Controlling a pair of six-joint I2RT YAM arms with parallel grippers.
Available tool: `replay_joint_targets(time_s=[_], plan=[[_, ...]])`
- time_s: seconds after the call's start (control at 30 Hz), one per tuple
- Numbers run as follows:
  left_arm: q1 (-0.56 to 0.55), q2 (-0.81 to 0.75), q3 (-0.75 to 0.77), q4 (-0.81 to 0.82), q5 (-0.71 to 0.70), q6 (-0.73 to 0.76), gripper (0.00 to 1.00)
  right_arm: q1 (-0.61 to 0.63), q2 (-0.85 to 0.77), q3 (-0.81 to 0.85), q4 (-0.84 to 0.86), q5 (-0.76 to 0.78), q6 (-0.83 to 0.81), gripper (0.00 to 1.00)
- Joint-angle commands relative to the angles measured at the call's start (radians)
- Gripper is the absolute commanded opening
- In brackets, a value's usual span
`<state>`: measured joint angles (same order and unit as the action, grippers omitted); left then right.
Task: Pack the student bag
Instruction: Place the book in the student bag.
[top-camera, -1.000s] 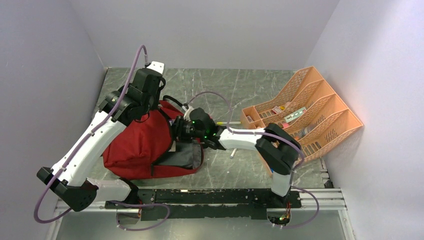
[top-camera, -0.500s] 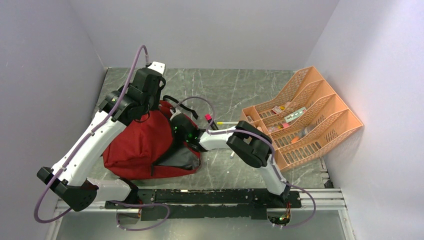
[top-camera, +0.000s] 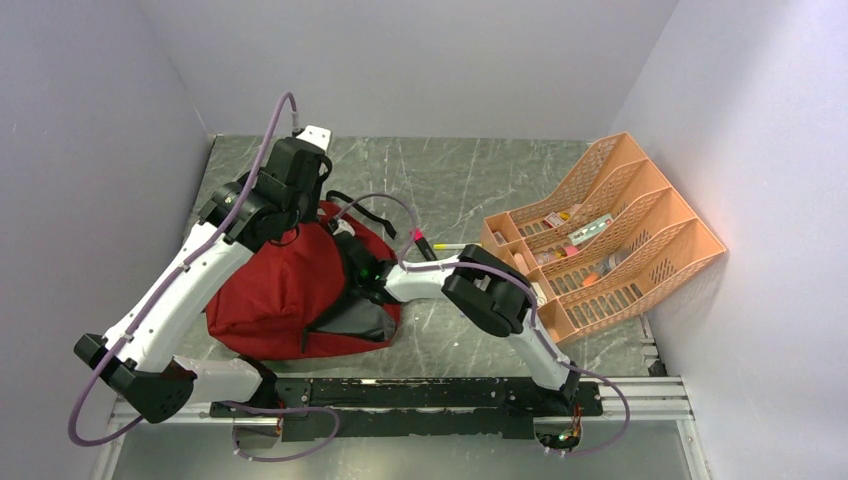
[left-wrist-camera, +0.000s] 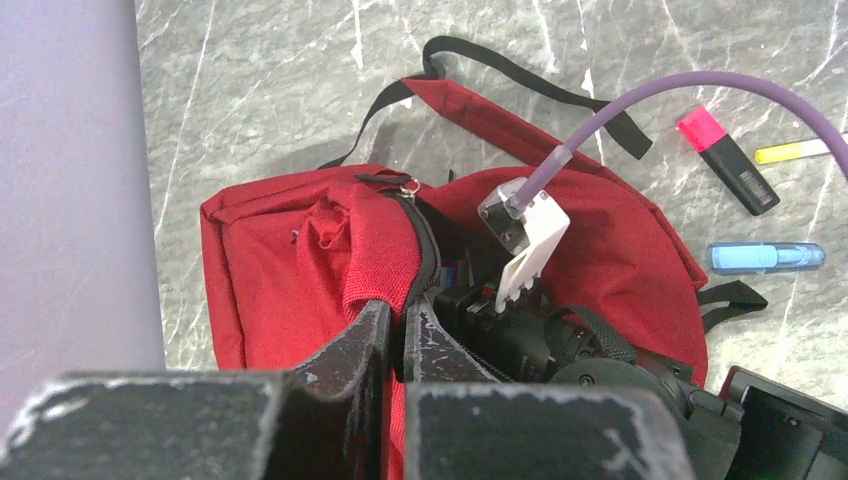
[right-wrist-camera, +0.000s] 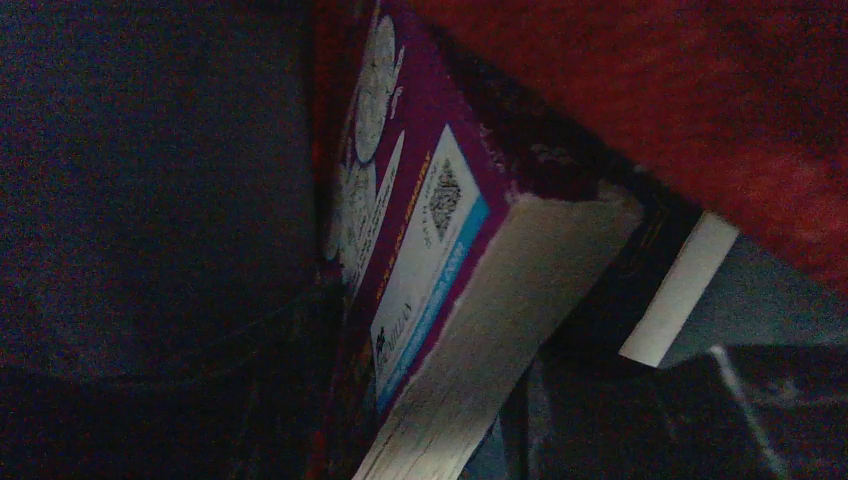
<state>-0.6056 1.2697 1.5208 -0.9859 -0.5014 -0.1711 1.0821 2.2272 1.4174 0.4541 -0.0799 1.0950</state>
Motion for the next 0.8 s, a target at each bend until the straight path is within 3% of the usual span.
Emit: replay_joint_targets(time_s=[0.0,0.23,0.77], plan=[[0.005,-0.037,-0.006,0.046,-0.004,0.018,0.05,0.003,-0.065,-0.009,-0.049,0.049,-0.072,0.62],[0.004,-0.049,-0.016,0.049,-0.004,0.023,0.05,-0.006,-0.157,-0.067,-0.093,0.118,-0.151,0.84],[0.006,-0.060,-0.043,0.048,-0.016,0.024,0.05,-0.039,-0.463,-0.319,-0.188,0.287,-0.289,0.86]])
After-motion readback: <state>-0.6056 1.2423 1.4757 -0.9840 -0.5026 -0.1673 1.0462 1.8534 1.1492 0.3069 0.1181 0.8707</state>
